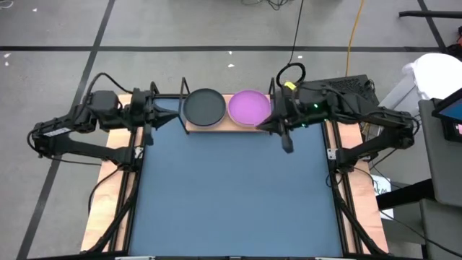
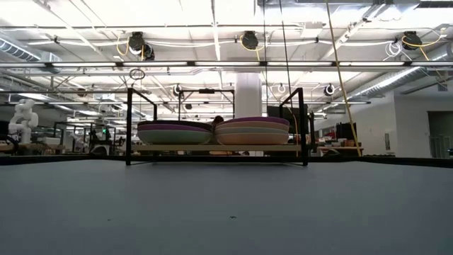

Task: Place and stack plates onto a shelf
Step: Return to Home Position

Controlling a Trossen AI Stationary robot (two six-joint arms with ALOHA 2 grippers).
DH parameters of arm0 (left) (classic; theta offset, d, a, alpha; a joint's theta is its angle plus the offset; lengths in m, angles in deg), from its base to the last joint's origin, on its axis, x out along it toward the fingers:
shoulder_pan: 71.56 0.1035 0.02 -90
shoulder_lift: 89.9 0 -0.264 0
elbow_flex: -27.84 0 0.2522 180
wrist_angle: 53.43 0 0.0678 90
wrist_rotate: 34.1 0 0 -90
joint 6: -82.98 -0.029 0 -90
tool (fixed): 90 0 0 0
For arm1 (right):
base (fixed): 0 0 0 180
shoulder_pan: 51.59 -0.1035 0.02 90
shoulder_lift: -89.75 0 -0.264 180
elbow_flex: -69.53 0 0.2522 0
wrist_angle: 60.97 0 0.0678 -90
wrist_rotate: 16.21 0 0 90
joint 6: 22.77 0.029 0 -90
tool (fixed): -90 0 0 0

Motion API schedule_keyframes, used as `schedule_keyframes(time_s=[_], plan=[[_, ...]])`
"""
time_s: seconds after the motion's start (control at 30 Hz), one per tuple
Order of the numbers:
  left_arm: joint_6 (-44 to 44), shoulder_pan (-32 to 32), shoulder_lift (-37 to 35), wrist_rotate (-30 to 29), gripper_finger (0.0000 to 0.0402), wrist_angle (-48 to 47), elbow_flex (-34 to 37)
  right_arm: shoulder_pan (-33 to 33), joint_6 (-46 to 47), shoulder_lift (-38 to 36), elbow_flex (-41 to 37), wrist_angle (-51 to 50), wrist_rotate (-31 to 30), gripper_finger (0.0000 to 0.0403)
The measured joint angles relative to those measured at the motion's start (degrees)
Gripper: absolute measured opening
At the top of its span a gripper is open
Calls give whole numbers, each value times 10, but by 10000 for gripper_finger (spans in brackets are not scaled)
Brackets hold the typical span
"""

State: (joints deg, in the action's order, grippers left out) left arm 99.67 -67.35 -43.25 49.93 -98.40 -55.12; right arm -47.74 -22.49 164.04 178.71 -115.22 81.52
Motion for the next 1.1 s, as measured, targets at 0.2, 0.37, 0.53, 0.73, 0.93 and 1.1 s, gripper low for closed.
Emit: schedule_keyframes(time_s=[0.2,0.37,0.53,0.73,0.93,1.1], plan=[[-77,-32,-3,29,7,12,14,-42,-28,-57,-97,82,0,0],[-111,-65,-18,27,7,5,32,-68,-43,-125,-221,206,-1,0],[-168,-73,-44,-12,7,21,66,-78,-58,-196,-360,313,-5,0],[-196,-45,-75,-21,7,26,123,-78,-64,-271,-524,513,-33,0],[-190,-31,-102,33,7,68,204,-77,-101,-317,-648,622,-33,0],[-194,-31,-126,34,7,114,272,-77,-85,-341,-712,631,-33,0]])
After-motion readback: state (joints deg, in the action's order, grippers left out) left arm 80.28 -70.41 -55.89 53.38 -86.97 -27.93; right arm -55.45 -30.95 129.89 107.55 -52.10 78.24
